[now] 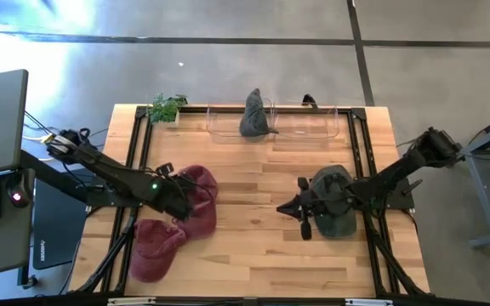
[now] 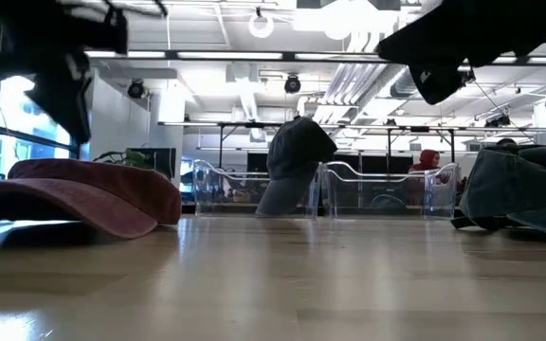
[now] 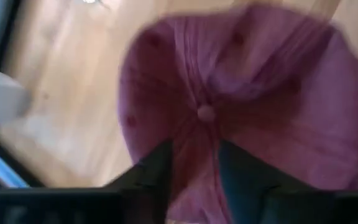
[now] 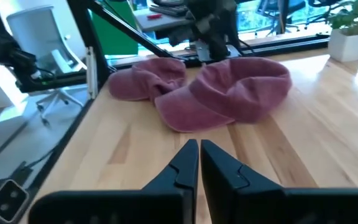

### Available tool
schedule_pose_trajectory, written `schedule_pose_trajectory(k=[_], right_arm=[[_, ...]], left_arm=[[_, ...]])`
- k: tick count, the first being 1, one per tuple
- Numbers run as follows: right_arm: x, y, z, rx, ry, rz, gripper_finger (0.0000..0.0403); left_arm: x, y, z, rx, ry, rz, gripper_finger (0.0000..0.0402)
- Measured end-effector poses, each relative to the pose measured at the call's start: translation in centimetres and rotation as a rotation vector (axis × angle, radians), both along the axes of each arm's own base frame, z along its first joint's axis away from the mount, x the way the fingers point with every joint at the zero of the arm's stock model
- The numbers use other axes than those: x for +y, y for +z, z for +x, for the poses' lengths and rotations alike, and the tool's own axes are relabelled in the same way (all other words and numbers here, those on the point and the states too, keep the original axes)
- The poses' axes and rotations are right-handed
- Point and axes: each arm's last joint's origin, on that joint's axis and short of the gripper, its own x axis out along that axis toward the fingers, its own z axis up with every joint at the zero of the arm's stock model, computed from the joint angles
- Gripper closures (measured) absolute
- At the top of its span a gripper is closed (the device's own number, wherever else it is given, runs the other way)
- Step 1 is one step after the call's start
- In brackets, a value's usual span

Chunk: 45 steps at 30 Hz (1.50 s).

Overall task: Pick & Place hat
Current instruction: Put the right red cap into the right transparent bin

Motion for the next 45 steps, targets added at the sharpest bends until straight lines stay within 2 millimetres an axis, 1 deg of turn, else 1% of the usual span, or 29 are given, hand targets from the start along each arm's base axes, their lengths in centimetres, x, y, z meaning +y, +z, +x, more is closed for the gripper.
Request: schedule_pose_trajectory(k=[3,5,7,8,10,13,16,19,21,24,25,26,28,30,32,36,39,41,43,45], right_arm=[[0.5,0.2,-0.2,-0.016,0.023,0.003,0.0392],[0.7,0.3,-0.3,-0.027,0.034,0.006,0.0394],[0.9,0.3,-0.4,-0.031,0.045,-0.006,0.0396],[1.0,0.3,-0.4,-0.032,0.048,-0.008,0.0396],[1.1,0.3,-0.4,-0.029,0.053,-0.009,0.0396],[1.1,0.2,-0.5,-0.020,0.056,-0.014,0.0395],[1.1,0.1,-0.5,-0.009,0.063,-0.029,0.0398],[1.0,0.0,-0.5,-0.004,0.056,-0.071,0.0398],[0.8,0.0,-0.4,-0.006,0.041,-0.100,0.0398],[0.2,0.0,-0.2,-0.008,-0.010,-0.142,0.0399],[-0.1,0.0,-0.1,-0.007,-0.032,-0.149,0.0400],[-0.3,0.0,0.0,-0.005,-0.057,-0.154,0.0400],[-0.8,-0.1,0.1,0.010,-0.098,-0.162,0.0401],[-1.2,-0.3,0.2,0.030,-0.122,-0.169,0.0401],[-1.6,-0.6,0.3,0.057,-0.138,-0.166,0.0400],[-2.3,-1.4,0.3,0.137,-0.138,-0.191,0.0394],[-2.6,-1.9,0.2,0.191,-0.138,-0.193,0.0392],[-2.7,-2.0,0.1,0.208,-0.140,-0.178,0.0393],[-2.7,-2.1,0.1,0.209,-0.128,-0.153,0.0395],[-2.6,-2.0,0.2,0.204,-0.108,-0.131,0.0395]], left_arm=[[1.3,-2.6,-0.4,0.014,-0.017,-0.042,0.0205],[2.3,-3.6,-0.5,-0.036,-0.054,-0.050,0.0170],[3.1,-4.5,-0.7,-0.092,-0.101,-0.069,0.0149],[3.7,-5.1,-0.9,-0.098,-0.112,-0.069,0.0145],[4.4,-5.9,-0.5,-0.135,-0.136,-0.074,0.0144],[5.7,-7.2,-1.1,-0.110,-0.146,-0.089,0.0159],[6.6,-8.5,-1.0,-0.123,-0.173,-0.096,0.0184],[6.9,-8.9,-0.6,-0.151,-0.211,-0.122,0.0218],[6.9,-8.9,-0.5,-0.151,-0.247,-0.124,0.0254],[6.8,-8.6,-0.1,-0.159,-0.350,-0.145,0.0336],[6.7,-8.4,0.1,-0.163,-0.386,-0.156,0.0366],[6.6,-8.0,0.4,-0.172,-0.420,-0.169,0.0383],[6.4,-7.0,0.8,-0.178,-0.448,-0.195,0.0387],[6.4,-5.5,1.2,-0.164,-0.456,-0.210,0.0388],[6.3,-3.3,2.0,-0.177,-0.469,-0.223,0.0398],[6.0,1.5,3.2,-0.235,-0.482,-0.214,0.0400],[5.3,4.9,4.0,-0.305,-0.519,-0.207,0.0400],[4.6,6.8,4.2,-0.349,-0.549,-0.209,0.0401],[4.0,7.6,4.1,-0.357,-0.558,-0.200,0.0400],[3.4,7.2,4.0,-0.330,-0.558,-0.206,0.0398]])
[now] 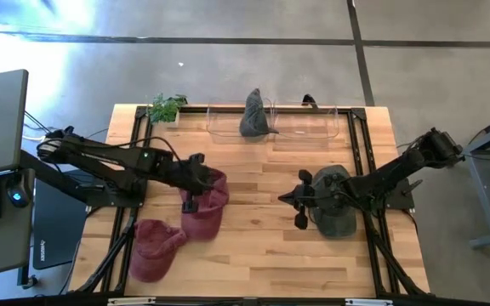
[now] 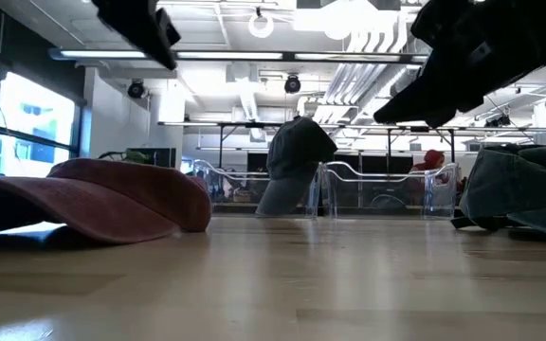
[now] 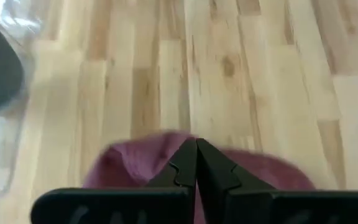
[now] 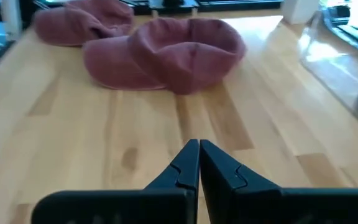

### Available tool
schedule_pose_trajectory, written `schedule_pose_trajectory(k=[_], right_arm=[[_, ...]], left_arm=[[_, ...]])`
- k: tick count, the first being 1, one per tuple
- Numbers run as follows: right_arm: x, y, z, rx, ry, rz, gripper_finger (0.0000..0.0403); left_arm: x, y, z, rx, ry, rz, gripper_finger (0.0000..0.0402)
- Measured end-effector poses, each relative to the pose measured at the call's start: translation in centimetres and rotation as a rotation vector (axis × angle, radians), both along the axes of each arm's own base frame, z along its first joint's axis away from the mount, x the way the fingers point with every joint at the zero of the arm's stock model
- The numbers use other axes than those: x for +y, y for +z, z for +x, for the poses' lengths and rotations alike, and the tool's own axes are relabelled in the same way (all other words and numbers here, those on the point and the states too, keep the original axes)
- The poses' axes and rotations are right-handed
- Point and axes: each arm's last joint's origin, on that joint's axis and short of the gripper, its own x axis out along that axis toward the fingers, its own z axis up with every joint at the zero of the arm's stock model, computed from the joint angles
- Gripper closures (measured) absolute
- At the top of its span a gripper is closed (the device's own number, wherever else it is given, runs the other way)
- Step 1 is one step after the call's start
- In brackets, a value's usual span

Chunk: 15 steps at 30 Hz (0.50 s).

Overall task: Pick & Place hat
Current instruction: Put the right red cap into the right transparent bin

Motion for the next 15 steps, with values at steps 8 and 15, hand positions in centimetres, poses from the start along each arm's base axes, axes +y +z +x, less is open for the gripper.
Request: schedule_pose_trajectory(k=[8,15], right_arm=[[0.3,0.3,0.2,-0.028,0.075,0.047,0.0392],[0.3,0.4,0.2,-0.032,0.060,0.054,0.0395]], left_arm=[[-0.6,-6.8,-0.6,0.254,0.102,0.005,0.0321],[-0.1,-12.1,-0.6,0.212,0.107,0.175,0.0204]])
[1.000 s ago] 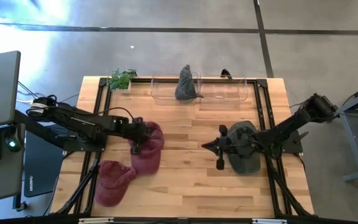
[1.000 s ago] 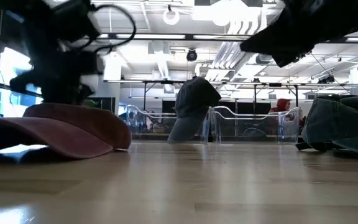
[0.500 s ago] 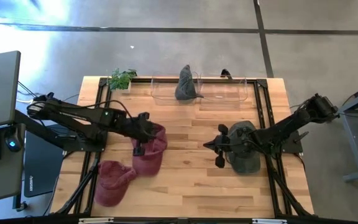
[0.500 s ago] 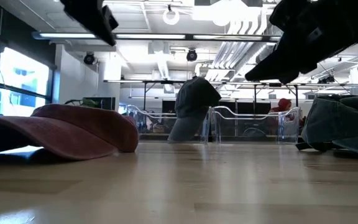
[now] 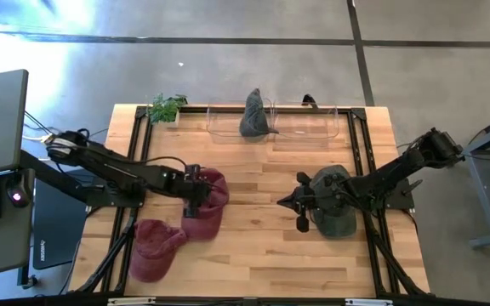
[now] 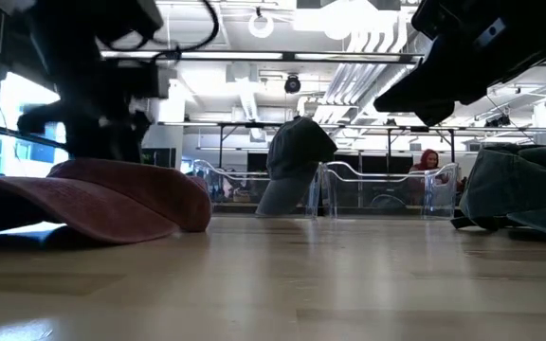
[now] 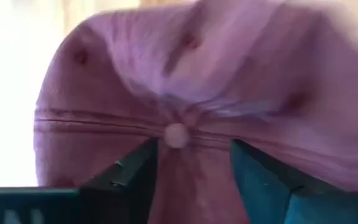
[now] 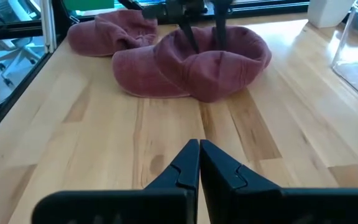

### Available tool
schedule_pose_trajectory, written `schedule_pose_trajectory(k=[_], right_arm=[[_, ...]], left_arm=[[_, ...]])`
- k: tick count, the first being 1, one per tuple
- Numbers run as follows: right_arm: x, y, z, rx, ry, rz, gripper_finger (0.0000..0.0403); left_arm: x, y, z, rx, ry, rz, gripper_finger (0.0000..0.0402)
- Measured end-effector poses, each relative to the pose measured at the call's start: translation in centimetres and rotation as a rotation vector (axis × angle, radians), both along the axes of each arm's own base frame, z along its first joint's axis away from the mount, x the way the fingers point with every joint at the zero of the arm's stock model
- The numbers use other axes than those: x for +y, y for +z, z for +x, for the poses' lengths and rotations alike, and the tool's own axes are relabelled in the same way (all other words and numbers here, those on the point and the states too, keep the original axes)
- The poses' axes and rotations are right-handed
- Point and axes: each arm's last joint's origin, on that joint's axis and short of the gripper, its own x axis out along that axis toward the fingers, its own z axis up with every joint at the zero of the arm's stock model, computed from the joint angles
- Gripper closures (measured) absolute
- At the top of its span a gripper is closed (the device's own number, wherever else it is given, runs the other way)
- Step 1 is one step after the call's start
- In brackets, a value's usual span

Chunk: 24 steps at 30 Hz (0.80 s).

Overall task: Pick & Place hat
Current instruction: Put the right red cap into the right transparent bin

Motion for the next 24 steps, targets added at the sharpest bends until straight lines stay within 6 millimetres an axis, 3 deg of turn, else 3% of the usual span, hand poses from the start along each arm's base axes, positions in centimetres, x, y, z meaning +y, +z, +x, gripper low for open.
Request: schedule_pose_trajectory(k=[3,7,11,15,17,20,24], right_arm=[[0.0,0.1,0.0,-0.013,-0.005,0.005,0.0393],[0.1,0.6,0.2,-0.060,0.002,0.026,0.0395],[0.2,0.9,0.3,-0.090,0.022,0.061,0.0399],[0.6,0.9,0.2,-0.090,0.033,0.120,0.0399],[1.3,0.9,-0.1,-0.092,0.041,0.119,0.0398],[2.3,0.9,-0.6,-0.103,0.022,0.096,0.0397],[3.0,0.9,-1.1,-0.112,-0.018,0.056,0.0400]], left_arm=[[0.1,-1.7,-0.1,-0.025,-0.022,0.021,0.0196],[0.7,-3.8,0.2,-0.066,-0.024,-0.047,0.0220],[1.7,-4.3,0.6,-0.086,-0.003,-0.093,0.0275],[2.6,-4.4,1.2,-0.110,-0.051,-0.203,0.0359],[2.9,-4.2,1.4,-0.121,-0.056,-0.239,0.0389],[3.0,-3.1,1.6,-0.095,-0.052,-0.247,0.0392],[3.0,0.8,2.5,-0.117,-0.069,-0.231,0.0399]])
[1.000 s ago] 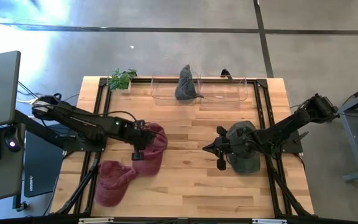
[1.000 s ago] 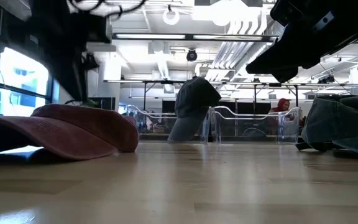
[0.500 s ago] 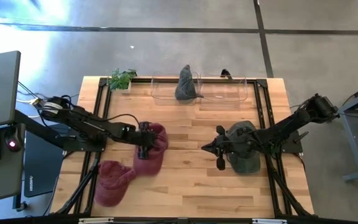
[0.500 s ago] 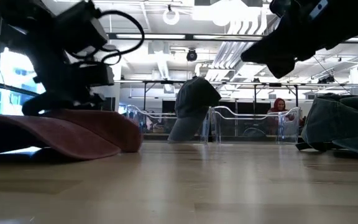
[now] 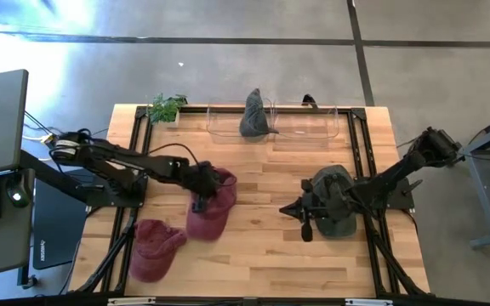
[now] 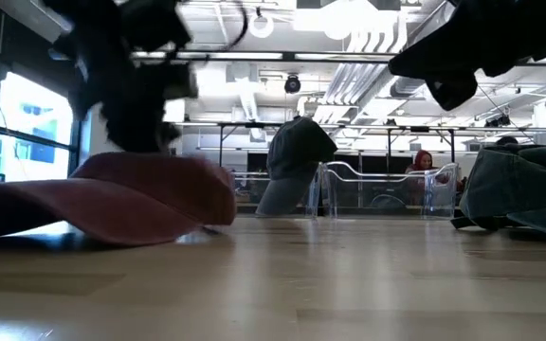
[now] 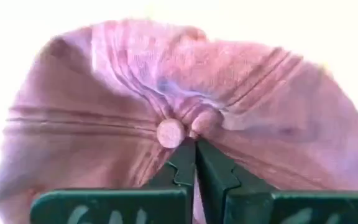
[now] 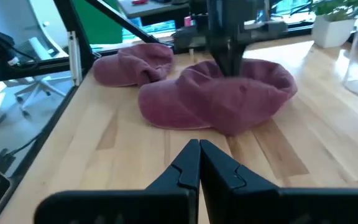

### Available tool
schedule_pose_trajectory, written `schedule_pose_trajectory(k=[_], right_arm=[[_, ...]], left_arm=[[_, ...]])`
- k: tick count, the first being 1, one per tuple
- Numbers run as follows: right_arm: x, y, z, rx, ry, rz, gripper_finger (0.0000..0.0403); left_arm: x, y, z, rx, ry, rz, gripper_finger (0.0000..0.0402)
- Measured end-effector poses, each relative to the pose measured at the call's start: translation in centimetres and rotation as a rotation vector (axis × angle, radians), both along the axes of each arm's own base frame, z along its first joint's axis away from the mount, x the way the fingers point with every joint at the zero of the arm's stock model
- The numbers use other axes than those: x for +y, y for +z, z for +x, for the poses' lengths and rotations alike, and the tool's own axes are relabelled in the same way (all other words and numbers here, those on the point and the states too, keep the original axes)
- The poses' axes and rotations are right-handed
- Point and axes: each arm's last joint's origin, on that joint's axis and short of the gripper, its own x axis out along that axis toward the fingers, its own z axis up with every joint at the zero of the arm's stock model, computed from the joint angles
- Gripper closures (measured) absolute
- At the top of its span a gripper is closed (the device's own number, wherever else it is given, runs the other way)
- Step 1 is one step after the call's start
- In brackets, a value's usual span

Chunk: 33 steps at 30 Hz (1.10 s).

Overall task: Pick & Place hat
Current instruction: Put the right red cap into the right transparent bin

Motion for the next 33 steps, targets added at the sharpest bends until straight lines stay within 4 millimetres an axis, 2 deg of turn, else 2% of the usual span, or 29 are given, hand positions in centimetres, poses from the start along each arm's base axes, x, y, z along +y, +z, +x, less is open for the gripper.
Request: schedule_pose_trajectory(k=[5,11,14,19,25,28,33], right_arm=[[0.1,-0.3,0.0,0.015,0.004,-0.026,0.0398],[0.7,-2.5,1.0,0.050,0.007,-0.045,0.0392],[1.1,-3.3,1.9,0.084,0.008,-0.070,0.0391],[1.9,-2.3,3.2,0.129,-0.005,-0.125,0.0391],[2.6,1.2,4.5,0.202,-0.058,-0.143,0.0377],[3.1,2.9,5.3,0.193,-0.050,-0.141,0.0337],[3.4,5.9,6.6,0.112,-0.083,-0.208,0.0239]], left_arm=[[-0.9,5.3,1.0,-0.040,-0.016,0.060,0.0401],[-4.2,11.7,1.9,-0.180,-0.112,0.176,0.0401],[-6.0,13.6,1.7,-0.234,-0.151,0.233,0.0401],[-8.7,14.7,0.9,-0.293,-0.135,0.378,0.0401],[-11.3,14.6,-0.1,-0.325,-0.148,0.425,0.0401],[-11.7,13.9,0.6,-0.315,-0.150,0.445,0.0401],[-11.6,13.8,0.7,-0.313,-0.136,0.449,0.0401]])
